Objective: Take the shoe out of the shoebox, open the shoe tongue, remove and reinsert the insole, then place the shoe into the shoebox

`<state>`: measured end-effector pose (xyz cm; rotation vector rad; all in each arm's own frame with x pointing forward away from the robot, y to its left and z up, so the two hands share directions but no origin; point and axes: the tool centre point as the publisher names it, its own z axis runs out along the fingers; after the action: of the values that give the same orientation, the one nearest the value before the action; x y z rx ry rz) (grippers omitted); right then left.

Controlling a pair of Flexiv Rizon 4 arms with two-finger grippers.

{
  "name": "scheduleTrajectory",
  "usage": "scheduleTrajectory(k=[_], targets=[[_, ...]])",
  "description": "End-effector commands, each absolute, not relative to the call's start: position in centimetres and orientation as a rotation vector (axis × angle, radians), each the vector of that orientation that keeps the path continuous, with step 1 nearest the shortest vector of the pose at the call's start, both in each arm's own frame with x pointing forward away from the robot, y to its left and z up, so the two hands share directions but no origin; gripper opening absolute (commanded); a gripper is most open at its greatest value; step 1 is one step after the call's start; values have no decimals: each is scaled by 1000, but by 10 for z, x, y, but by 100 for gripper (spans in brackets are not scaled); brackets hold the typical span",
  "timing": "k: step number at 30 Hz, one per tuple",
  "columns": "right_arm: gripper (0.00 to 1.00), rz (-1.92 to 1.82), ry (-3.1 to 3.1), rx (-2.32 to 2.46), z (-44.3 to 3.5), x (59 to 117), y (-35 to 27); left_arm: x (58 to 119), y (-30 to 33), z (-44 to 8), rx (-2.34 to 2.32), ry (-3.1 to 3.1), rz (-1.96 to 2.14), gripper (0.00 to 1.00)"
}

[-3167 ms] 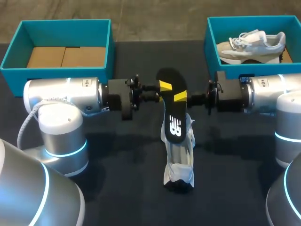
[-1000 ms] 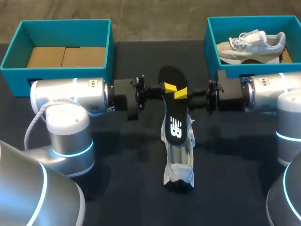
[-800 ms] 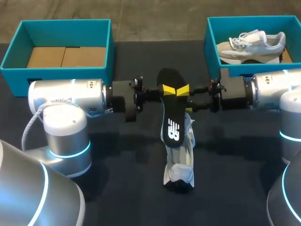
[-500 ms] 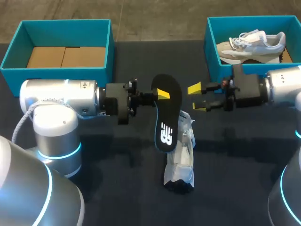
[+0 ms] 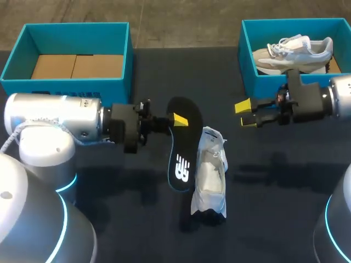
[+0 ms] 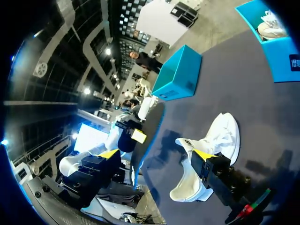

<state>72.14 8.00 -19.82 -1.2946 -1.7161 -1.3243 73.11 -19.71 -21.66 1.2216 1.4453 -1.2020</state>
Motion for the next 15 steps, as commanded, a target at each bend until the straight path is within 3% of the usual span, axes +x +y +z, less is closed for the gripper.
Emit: scheduleTrajectory(k=[1,15], targets=[[100,-1318,-1719,-1297,-198,722,81,729,-192,-211,1232,1456,-1196,0],[100,-1378,-1954,-1117,-194,713,75,711,-191,-212,1240,1468,-1256,0]])
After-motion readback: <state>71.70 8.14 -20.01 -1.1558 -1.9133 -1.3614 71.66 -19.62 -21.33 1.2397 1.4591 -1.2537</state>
